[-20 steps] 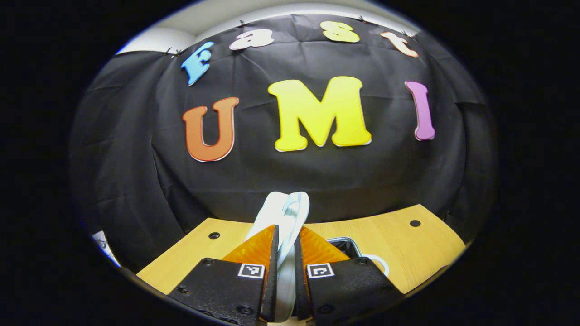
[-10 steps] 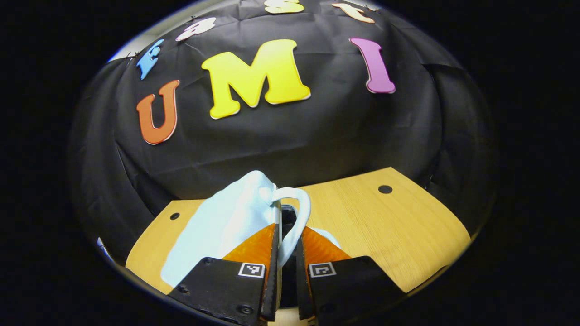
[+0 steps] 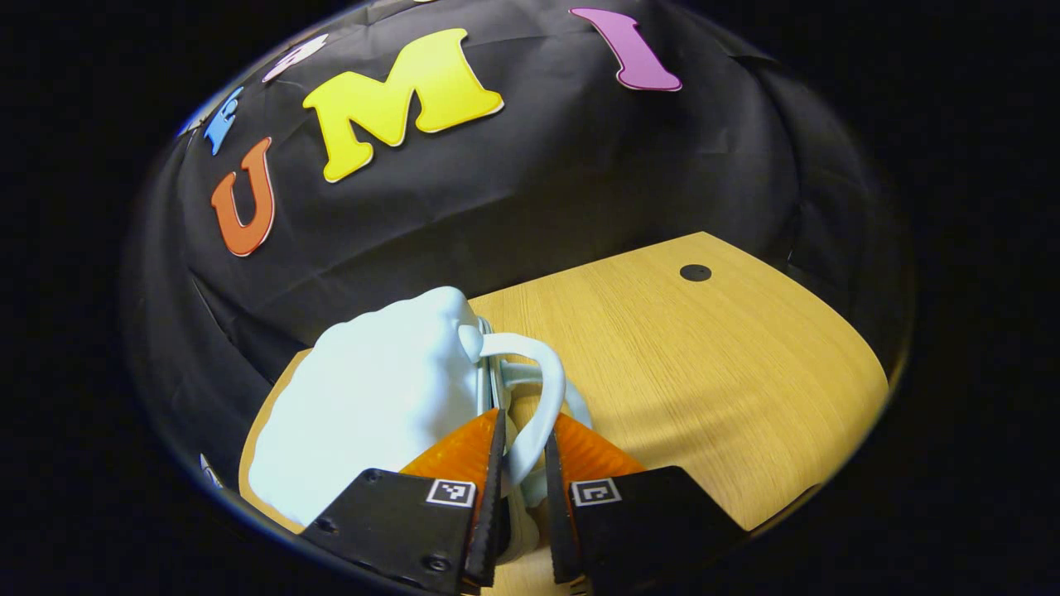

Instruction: First open the suitcase, pack the skin care products into it, and then close the suitcase.

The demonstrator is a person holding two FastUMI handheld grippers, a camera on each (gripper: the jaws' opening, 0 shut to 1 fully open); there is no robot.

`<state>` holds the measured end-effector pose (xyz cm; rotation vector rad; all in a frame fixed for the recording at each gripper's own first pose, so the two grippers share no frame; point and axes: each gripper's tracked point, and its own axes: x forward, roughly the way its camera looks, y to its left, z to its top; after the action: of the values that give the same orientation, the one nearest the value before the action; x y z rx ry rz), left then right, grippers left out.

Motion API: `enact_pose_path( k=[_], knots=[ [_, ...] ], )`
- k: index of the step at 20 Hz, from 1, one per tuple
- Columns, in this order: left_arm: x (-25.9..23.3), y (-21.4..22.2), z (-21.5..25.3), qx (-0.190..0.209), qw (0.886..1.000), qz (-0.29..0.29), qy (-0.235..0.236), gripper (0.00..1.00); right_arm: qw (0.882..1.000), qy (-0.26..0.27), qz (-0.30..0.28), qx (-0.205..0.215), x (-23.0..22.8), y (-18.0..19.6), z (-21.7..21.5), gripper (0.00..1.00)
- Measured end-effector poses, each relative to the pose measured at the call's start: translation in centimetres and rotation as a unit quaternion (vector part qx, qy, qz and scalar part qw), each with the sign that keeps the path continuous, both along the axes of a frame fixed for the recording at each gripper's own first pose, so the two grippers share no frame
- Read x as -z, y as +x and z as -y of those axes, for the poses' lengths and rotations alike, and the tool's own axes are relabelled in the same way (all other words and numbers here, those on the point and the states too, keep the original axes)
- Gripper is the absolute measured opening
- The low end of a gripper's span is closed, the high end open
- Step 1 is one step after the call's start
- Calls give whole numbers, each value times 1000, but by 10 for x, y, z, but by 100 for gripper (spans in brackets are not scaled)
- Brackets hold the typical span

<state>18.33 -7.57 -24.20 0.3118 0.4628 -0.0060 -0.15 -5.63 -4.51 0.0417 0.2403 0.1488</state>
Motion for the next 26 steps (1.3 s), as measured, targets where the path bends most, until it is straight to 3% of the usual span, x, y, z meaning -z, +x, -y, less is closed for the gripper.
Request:
enact_pose_path(
  k=[2,4,6,7,13,17,20,26],
  knots=[
    [4,-3,10,6,1000,-11,-5,30,1000,2,3,1,-3,0,-1,82],
    [4,-3,11,13,1000,-21,-18,40,1000,5,9,1,-9,0,-4,79],
    [-5,-4,12,21,999,-16,-36,42,1000,7,22,1,-19,-1,-10,82],
    [-15,-8,17,27,998,-5,-50,55,1000,6,28,1,-23,-1,-13,82],
    [-126,-38,-1,34,990,80,-112,94,998,30,59,13,-48,-1,-45,81],
    [-207,-79,-43,37,981,149,-121,97,996,18,89,16,-63,-1,-80,81],
    [-251,-111,-84,12,972,182,-146,98,993,3,116,13,-76,-4,-114,82],
    [-290,-160,-150,-16,964,219,-153,98,992,0,122,-15,-78,-10,-195,82]
  ],
)
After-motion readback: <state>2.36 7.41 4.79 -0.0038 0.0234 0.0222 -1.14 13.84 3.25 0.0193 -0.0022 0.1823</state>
